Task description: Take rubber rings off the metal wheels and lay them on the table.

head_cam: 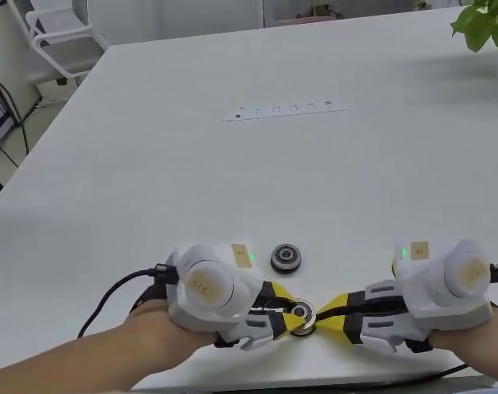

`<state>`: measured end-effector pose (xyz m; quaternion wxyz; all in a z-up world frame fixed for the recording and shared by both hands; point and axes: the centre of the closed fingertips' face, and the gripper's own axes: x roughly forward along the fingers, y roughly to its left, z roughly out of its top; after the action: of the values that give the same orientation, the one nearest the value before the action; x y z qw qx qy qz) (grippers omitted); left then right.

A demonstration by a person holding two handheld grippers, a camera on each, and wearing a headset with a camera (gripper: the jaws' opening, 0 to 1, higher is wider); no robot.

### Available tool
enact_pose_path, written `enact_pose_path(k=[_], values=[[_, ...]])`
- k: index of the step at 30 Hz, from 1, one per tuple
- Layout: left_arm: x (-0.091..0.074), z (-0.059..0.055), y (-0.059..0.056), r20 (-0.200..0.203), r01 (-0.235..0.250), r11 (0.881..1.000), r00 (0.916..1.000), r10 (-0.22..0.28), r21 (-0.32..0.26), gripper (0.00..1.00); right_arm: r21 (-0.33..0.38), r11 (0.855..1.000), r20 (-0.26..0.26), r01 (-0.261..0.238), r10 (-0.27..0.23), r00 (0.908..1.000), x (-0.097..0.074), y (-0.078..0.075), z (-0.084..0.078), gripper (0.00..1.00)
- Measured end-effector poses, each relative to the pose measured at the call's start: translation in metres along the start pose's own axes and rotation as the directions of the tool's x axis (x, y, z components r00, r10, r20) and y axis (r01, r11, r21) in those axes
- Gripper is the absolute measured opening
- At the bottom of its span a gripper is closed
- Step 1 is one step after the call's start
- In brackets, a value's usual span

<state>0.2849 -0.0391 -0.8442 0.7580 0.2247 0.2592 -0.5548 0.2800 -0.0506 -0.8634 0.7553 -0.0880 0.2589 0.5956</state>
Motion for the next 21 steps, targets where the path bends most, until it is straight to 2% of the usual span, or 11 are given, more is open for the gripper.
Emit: enact_pose_path(k=[6, 9, 19, 21], values=[[-0.0001, -0.0001, 0.0005, -0.003, -0.003, 1.000, 1.0000, 0.003, 0.007, 0.14, 0.106, 0.994, 0.004, 0.016, -0.017, 0.9998, 0.0006, -0.0021, 0.0006, 0.00], [0.0001, 0.0000, 0.0005, -0.006, -0.005, 1.000, 1.0000, 0.005, 0.011, 0.14, 0.178, 0.984, 0.018, 0.027, -0.031, 0.9994, 0.0010, -0.0033, 0.0019, 0.00], [0.0005, 0.0008, 0.0007, -0.012, -0.010, 1.000, 0.9999, 0.010, 0.017, 0.13, 0.239, 0.971, 0.042, 0.028, -0.039, 0.9983, -0.0016, -0.0051, 0.0040, 0.00], [0.0006, 0.0009, 0.0009, -0.014, -0.011, 1.000, 0.9998, 0.011, 0.019, 0.13, 0.263, 0.964, 0.048, 0.028, -0.042, 0.9980, -0.0029, -0.0060, 0.0039, 0.00]])
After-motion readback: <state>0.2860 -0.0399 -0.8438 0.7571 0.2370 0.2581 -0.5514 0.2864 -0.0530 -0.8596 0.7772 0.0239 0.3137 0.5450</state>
